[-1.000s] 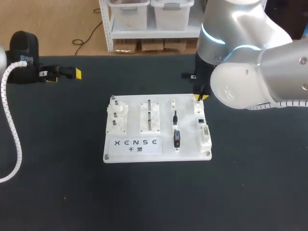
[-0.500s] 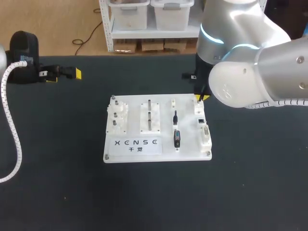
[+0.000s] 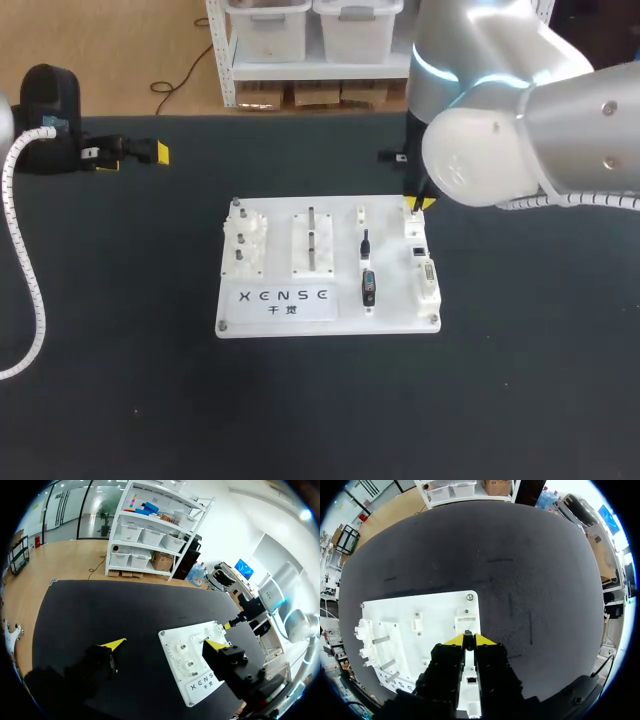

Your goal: Insert the USB connector, Ethernet cable, and multi-pin plug into their matching sockets one by one.

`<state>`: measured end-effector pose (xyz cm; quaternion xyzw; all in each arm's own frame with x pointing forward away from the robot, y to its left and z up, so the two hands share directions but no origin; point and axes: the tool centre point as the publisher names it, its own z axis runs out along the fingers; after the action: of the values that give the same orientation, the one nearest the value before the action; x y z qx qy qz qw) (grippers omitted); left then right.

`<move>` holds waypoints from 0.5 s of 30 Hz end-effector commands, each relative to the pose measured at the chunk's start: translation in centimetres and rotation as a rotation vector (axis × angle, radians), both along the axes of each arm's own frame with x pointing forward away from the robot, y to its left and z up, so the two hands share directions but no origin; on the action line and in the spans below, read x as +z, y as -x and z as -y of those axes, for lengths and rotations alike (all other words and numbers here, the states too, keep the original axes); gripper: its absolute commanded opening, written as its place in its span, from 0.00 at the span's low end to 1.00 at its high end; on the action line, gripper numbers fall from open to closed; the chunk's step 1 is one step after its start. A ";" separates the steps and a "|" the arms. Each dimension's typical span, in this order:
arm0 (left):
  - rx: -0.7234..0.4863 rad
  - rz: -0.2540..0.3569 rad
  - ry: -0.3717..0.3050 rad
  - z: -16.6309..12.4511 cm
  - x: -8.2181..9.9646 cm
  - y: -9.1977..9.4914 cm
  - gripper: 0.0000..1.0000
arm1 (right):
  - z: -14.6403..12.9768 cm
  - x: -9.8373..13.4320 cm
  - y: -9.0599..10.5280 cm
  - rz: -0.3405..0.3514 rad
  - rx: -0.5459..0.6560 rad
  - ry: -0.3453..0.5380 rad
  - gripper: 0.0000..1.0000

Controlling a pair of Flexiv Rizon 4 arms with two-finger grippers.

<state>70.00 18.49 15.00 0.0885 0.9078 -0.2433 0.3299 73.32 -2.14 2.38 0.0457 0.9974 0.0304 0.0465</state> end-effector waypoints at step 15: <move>0.000 0.000 0.000 0.0 0.0 0.0 1.00 | -0.1 -0.8 -0.9 -0.001 0.013 -0.025 0.00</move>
<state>70.00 18.49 15.00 0.0885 0.9078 -0.2433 0.3300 74.10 -1.88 2.26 0.0424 0.9972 0.0454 0.0422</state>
